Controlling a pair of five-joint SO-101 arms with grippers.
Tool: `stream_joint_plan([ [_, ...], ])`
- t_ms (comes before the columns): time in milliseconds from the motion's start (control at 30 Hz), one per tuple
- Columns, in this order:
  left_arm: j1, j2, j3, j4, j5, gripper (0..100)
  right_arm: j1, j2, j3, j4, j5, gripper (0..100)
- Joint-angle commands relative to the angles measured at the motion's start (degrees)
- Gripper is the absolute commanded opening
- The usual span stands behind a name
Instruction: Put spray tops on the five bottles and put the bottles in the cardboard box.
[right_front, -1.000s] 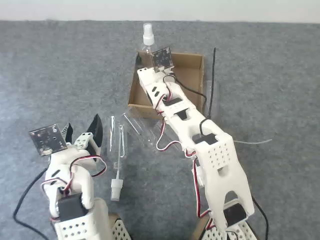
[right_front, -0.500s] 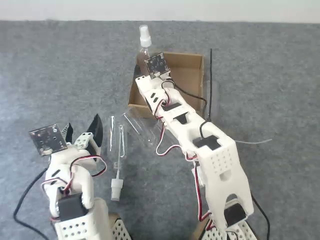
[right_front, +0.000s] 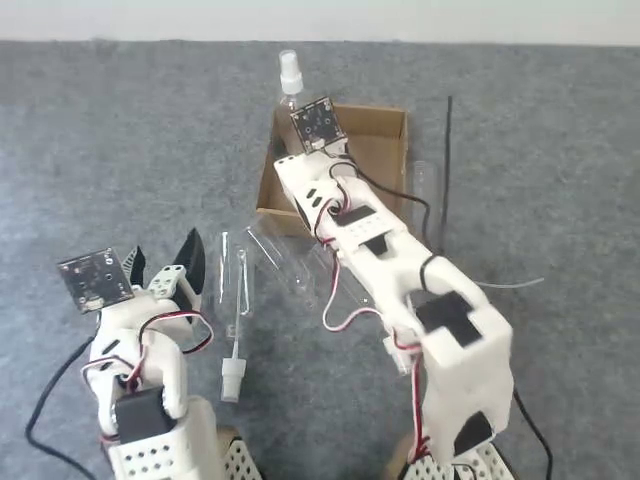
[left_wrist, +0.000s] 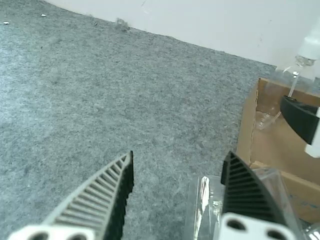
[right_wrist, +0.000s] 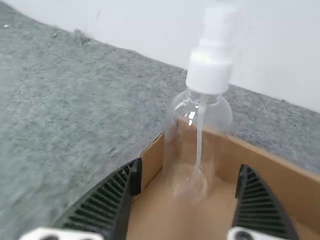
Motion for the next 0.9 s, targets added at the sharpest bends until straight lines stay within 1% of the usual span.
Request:
stream_joint_plan([
  [0, -0.3, 0.6, -0.3, -0.6, 0.4, 27, 0.0, -10.8, 3.0, 2.5, 1.0, 25.9],
  [167, -0.3, 0.6, -0.3, -0.6, 0.4, 27, 0.0, -18.6, 8.5, 5.5, 1.2, 25.8],
  [300, -0.3, 0.6, -0.3, -0.7, 0.4, 27, 0.0, -24.6, 10.2, 11.7, 1.2, 25.8],
  [667, -0.4, 0.6, -0.3, -0.7, 0.4, 27, -0.5, -46.4, 10.3, 41.4, 1.0, 25.7],
  [867, -0.4, 0.6, -0.3, -0.7, 0.4, 27, -0.5, -52.8, 10.3, 58.1, 1.3, 25.7],
])
